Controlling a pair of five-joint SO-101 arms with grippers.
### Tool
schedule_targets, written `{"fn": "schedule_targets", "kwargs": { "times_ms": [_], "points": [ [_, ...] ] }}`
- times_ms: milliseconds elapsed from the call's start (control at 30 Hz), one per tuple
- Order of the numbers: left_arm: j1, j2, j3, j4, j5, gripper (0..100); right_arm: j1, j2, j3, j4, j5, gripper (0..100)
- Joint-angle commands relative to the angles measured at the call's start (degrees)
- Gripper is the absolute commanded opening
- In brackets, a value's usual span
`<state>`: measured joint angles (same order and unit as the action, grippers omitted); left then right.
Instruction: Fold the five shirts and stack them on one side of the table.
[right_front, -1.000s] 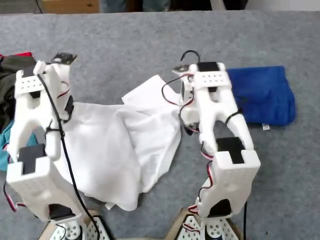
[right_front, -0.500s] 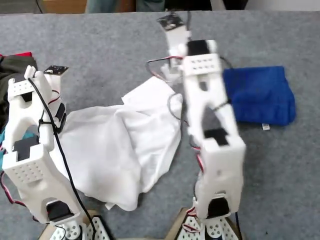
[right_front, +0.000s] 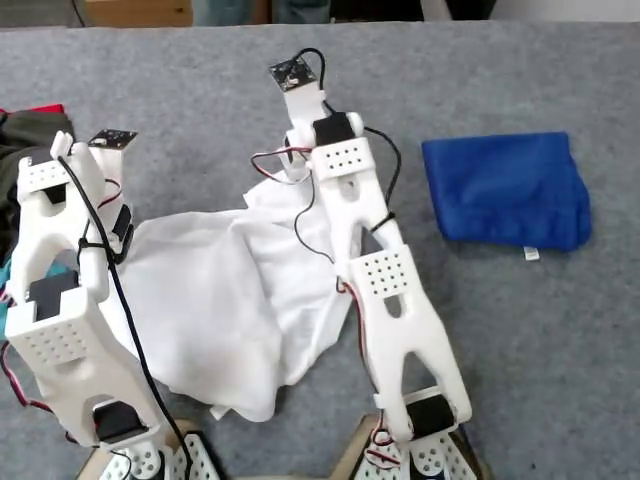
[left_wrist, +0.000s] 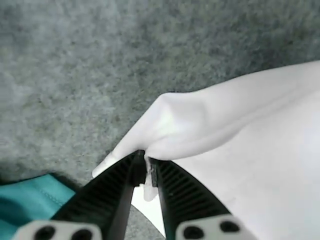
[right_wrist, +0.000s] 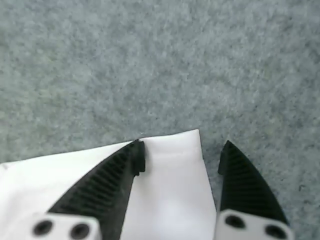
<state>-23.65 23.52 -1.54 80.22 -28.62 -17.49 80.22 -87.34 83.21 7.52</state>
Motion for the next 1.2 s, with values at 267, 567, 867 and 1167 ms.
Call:
{"fn": "schedule_targets", "kwargs": {
  "times_ms": [267, 567, 867, 1167],
  "points": [
    [0.31, -0.44, -1.36, -0.70, 0.70, 3, 1.23, -0.04, -2.68, 0.97, -0.44, 24.9],
    [0.40, -0.44, -1.27, -0.70, 0.70, 3, 1.32, 0.40, -2.68, 0.44, -0.35, 1.5],
    [0.31, -0.44, -1.45, -0.70, 0.79, 3, 1.32, 0.04, -3.21, 0.79, -3.69, 1.4],
    [0.48, -0.97, -1.36, -0.70, 3.96, 3, 0.97, -5.23, -8.57, 4.57, -5.36, 1.3]
  ]
}}
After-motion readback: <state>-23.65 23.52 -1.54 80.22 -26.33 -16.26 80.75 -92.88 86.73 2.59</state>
